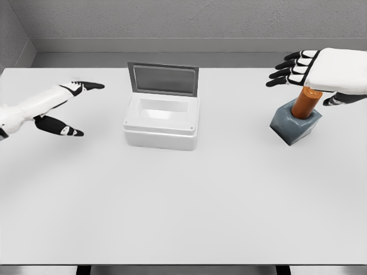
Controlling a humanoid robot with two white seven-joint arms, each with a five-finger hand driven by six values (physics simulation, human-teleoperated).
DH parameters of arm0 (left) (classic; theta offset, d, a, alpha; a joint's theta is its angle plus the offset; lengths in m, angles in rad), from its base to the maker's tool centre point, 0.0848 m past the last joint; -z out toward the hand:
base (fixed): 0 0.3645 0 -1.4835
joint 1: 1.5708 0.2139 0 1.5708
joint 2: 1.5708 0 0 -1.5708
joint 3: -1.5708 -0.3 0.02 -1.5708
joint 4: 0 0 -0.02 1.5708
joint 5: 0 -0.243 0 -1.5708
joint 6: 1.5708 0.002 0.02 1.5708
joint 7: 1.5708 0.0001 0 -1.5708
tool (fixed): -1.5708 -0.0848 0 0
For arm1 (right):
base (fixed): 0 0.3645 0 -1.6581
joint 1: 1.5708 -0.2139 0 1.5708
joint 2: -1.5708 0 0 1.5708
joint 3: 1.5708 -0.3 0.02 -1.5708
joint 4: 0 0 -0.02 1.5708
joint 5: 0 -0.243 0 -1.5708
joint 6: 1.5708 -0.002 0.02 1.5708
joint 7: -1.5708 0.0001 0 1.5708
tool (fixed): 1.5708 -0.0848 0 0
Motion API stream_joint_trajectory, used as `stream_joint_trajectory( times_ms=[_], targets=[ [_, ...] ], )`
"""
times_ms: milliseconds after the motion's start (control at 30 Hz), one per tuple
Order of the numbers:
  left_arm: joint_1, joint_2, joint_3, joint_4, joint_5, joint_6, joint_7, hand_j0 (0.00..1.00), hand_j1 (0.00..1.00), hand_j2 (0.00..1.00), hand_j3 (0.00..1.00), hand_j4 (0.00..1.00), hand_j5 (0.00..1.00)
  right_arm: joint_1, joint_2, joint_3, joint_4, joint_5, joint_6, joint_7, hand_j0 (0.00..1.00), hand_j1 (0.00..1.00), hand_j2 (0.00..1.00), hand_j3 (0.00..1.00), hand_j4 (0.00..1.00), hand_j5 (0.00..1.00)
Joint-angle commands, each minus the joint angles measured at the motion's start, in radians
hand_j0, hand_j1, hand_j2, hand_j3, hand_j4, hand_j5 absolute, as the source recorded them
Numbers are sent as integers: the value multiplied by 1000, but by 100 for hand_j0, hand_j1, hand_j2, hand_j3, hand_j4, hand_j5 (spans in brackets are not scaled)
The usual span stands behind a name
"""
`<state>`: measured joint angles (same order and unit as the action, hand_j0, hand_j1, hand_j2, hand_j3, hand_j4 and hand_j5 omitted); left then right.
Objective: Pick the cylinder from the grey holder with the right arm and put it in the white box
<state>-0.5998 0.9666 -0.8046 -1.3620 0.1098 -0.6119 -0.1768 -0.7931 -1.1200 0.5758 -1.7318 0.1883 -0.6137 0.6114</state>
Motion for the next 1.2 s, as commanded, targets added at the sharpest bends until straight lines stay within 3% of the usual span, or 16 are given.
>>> stream_joint_trajectory(
  times_ms=[0, 67, 133, 233, 367, 467, 500, 600, 667, 833, 933, 1000, 1167],
  targets=[
    [0, 1, -7, -2, 16, 1, 0, 100, 100, 100, 100, 100, 100, 0, -1, -1, 0, -4, 3, 0, 100, 100, 100, 100, 100, 100],
    [0, 3, -7, 1, 19, 1, 10, 100, 100, 100, 100, 100, 100, -5, 0, -2, 1, -4, 3, 0, 100, 100, 100, 100, 100, 100],
    [0, -11, -91, 49, 139, 1, 46, 100, 100, 100, 100, 100, 100, -6, -1, -1, 12, -4, 3, 0, 100, 100, 100, 100, 100, 100],
    [2, -14, -99, 44, 163, 1, 46, 100, 100, 100, 100, 100, 100, 5, -3, 18, 37, 10, 3, 0, 100, 100, 100, 100, 100, 100],
    [0, -12, -199, 43, 442, 1, 48, 100, 100, 100, 100, 100, 100, 6, 2, 29, 66, 36, 3, 0, 100, 100, 100, 100, 100, 100],
    [-2, -12, -258, 24, 550, 1, 45, 100, 100, 100, 100, 100, 100, 6, 29, 30, 116, 50, 3, 0, 100, 100, 100, 100, 100, 100],
    [-2, -3, -258, -22, 559, 1, 45, 100, 100, 100, 100, 100, 100, 6, 37, 36, 118, 50, 3, 0, 100, 100, 100, 100, 100, 100],
    [-11, 1, -258, -25, 571, 1, 40, 100, 100, 100, 100, 100, 100, 2, 55, 61, 126, 62, 3, 0, 100, 100, 100, 100, 100, 100],
    [-40, -14, -258, -25, 636, 1, 43, 100, 100, 100, 100, 100, 100, 0, 74, 82, 143, 85, 3, 0, 100, 100, 100, 100, 100, 100],
    [-52, -43, -257, -25, 637, 1, 51, 99, 99, 99, 99, 99, 99, -3, 78, 95, 187, 91, 3, 0, 100, 100, 100, 100, 100, 100],
    [-80, -68, -255, -17, 637, 72, 49, 99, 99, 99, 99, 99, 99, -2, 83, 96, 210, 94, 3, 0, 100, 100, 100, 100, 100, 100],
    [-120, -155, -252, 37, 625, 190, 45, 100, 100, 100, 100, 100, 100, -2, 85, 96, 232, 99, 3, 0, 100, 100, 100, 100, 100, 100],
    [-123, -151, -214, 121, 631, 185, 43, 100, 100, 100, 100, 100, 100, -6, 120, 96, 267, 125, 3, 0, 100, 100, 100, 100, 100, 100]
  ],
)
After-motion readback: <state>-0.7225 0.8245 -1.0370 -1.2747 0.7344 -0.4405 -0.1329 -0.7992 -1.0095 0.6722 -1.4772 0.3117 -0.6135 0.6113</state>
